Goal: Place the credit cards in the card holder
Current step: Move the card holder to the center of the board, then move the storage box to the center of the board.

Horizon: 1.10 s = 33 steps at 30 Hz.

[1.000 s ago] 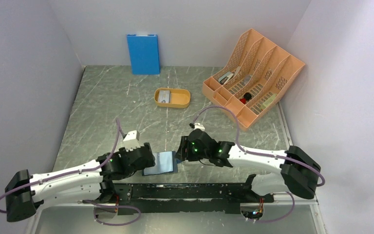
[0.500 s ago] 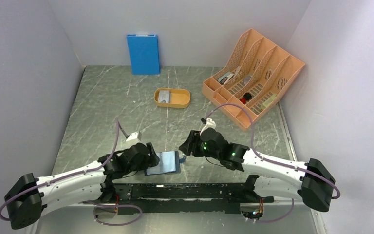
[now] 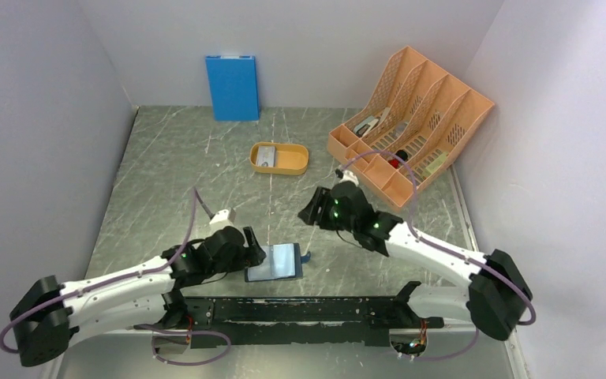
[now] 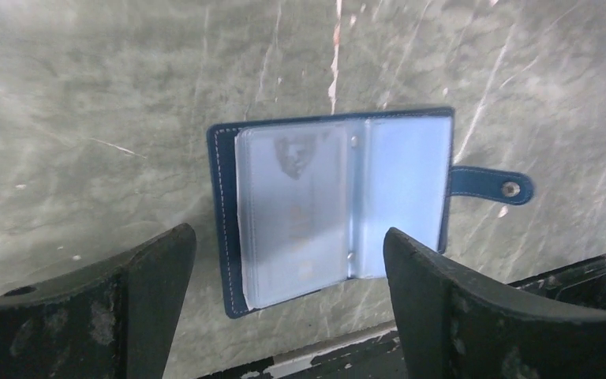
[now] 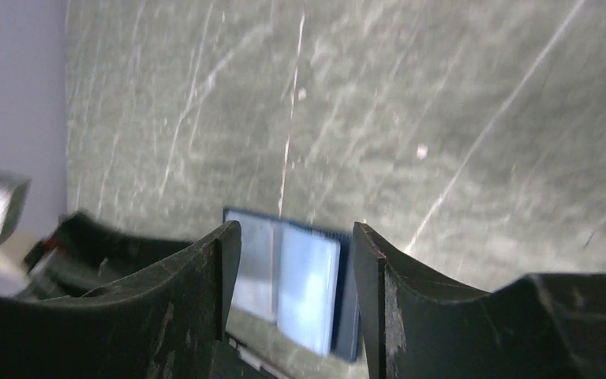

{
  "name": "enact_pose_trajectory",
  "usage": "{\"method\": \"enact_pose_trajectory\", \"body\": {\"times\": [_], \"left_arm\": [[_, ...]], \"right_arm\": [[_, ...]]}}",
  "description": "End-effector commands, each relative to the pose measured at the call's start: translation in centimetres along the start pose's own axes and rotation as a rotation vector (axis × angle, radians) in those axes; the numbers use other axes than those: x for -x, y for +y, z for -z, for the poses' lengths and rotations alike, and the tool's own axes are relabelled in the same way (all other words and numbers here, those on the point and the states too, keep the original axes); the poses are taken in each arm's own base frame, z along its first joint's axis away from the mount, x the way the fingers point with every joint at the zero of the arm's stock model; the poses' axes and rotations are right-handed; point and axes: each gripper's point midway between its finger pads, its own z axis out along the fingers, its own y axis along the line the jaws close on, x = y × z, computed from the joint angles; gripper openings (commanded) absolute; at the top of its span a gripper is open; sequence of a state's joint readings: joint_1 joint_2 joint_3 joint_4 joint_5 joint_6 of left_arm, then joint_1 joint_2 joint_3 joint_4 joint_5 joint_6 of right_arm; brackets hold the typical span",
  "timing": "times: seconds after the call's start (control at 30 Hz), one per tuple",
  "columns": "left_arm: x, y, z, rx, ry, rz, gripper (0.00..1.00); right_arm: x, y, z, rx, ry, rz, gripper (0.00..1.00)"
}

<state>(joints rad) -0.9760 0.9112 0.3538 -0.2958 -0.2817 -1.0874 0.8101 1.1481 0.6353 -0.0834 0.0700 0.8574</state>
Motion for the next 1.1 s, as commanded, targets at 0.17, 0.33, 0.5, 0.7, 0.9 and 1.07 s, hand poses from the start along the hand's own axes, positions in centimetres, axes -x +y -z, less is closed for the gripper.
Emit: {"method": "enact_pose_trajectory", "body": {"times": [0.17, 0.33, 0.5, 0.7, 0.9, 1.07], "left_arm": [[8.0, 0.0, 7.1, 0.072, -0.262, -0.047, 0.97], [9.0, -0.3, 8.5, 0.068, -0.285, -0.073, 0.97], [9.6, -0.2, 9.3, 0.061, -0.309, -0.085, 0.97], [9.6, -0.3, 9.3, 0.05, -0.316, -0.094, 0.97], [9.6, -0.2, 8.9, 0.064, -0.314, -0.111, 0.97], [9.5, -0.1, 8.8, 0.071, -0.314, -0.112, 0.97]], "right_arm": [[11.1, 1.9, -6.4, -0.132, -0.169, 0.098, 0.59], [14.2, 2.0, -13.0, -0.227, -0.182, 0.219, 0.59], [17.1, 1.4, -17.2, -0.269, -0.221, 0.285, 0.59], [18.2, 1.3, -20.6, -0.245, -0.223, 0.332, 0.59], [16.8, 0.7, -23.5, -0.238, -0.147, 0.354, 0.59], [16.7, -1.1, -24.2, -0.298, -0.133, 0.311, 0.53]]}}
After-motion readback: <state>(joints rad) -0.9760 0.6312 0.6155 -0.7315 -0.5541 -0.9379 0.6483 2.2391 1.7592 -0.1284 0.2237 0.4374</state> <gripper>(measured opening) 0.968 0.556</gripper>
